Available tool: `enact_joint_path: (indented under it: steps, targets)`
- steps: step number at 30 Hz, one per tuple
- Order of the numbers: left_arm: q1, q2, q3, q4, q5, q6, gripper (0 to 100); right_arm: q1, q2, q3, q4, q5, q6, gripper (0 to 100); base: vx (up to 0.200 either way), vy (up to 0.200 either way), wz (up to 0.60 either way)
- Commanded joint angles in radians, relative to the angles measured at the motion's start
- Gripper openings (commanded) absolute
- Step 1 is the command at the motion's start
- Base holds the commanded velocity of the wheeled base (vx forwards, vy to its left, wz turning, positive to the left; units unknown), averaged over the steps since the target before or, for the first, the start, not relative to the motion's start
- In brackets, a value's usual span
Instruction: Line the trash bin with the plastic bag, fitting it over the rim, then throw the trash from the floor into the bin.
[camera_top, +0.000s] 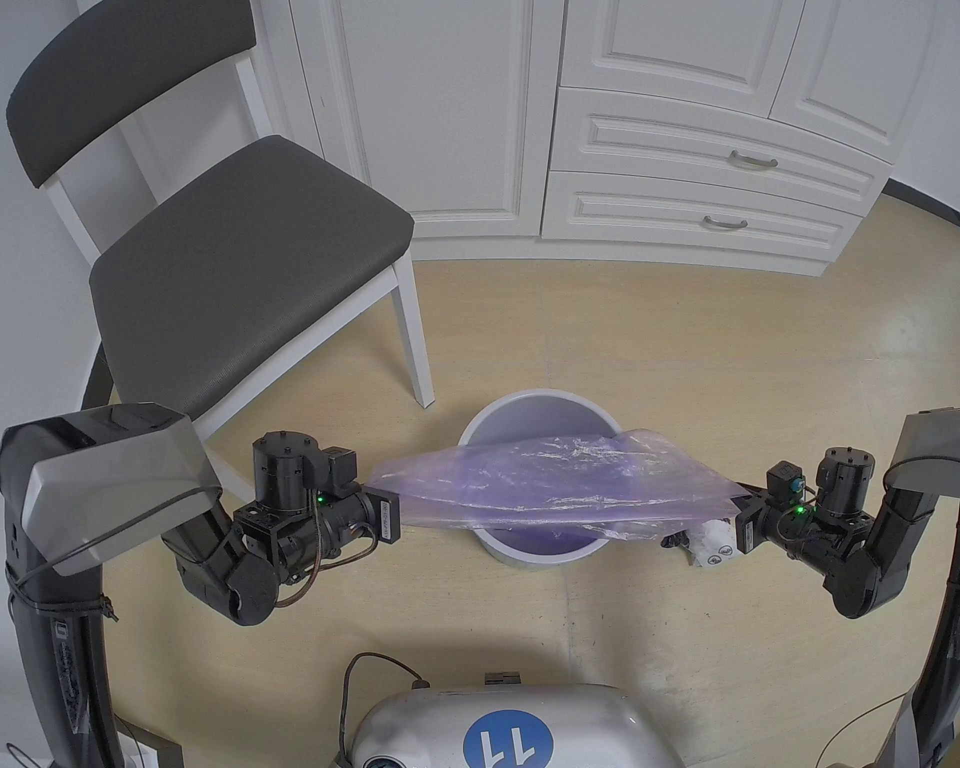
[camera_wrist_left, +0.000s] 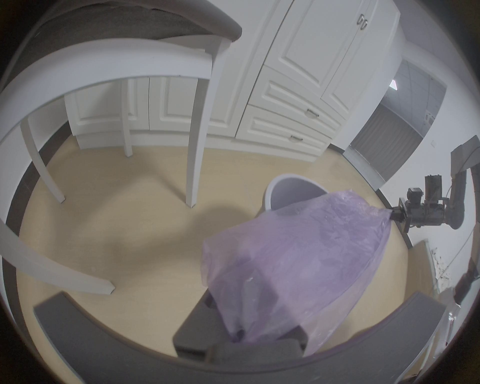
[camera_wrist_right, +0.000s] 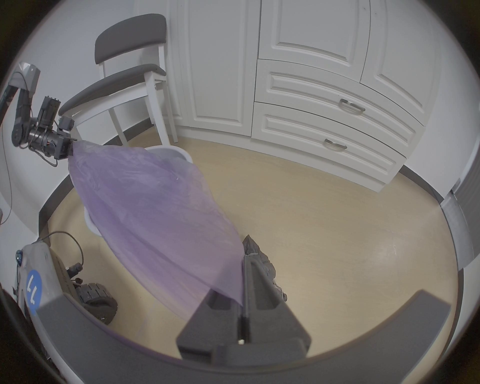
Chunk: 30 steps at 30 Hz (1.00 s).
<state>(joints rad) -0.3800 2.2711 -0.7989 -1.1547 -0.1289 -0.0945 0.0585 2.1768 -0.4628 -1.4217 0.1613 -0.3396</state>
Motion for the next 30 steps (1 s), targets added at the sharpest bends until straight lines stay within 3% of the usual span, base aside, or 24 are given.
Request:
enact_joint_path:
  steps: [1, 10, 14, 17, 30]
  targets:
    - [0.004, -0.064, 0.033, 0.043, -0.012, 0.004, 0, 0.0, -0.003, 0.023, 0.0, 0.001, -0.007, 0, 0.0, 0.0, 0.0]
    - [0.018, -0.093, 0.061, 0.133, -0.031, 0.061, 0, 0.014, -0.028, 0.053, 0.0, 0.004, -0.019, 0, 0.0, 0.0, 0.0]
    - [0.052, -0.173, 0.086, 0.259, -0.14, 0.101, 0, 0.02, -0.084, 0.108, 0.004, 0.006, -0.059, 0, 0.0, 0.0, 0.0]
    - [0.062, -0.211, 0.086, 0.322, -0.173, 0.101, 0, 0.021, -0.103, 0.119, 0.024, 0.007, -0.081, 0, 0.0, 0.0, 0.0]
    - [0.056, -0.205, 0.098, 0.371, -0.178, 0.124, 0, 0.02, -0.088, 0.116, 0.084, 0.006, -0.104, 0, 0.0, 0.0, 0.0]
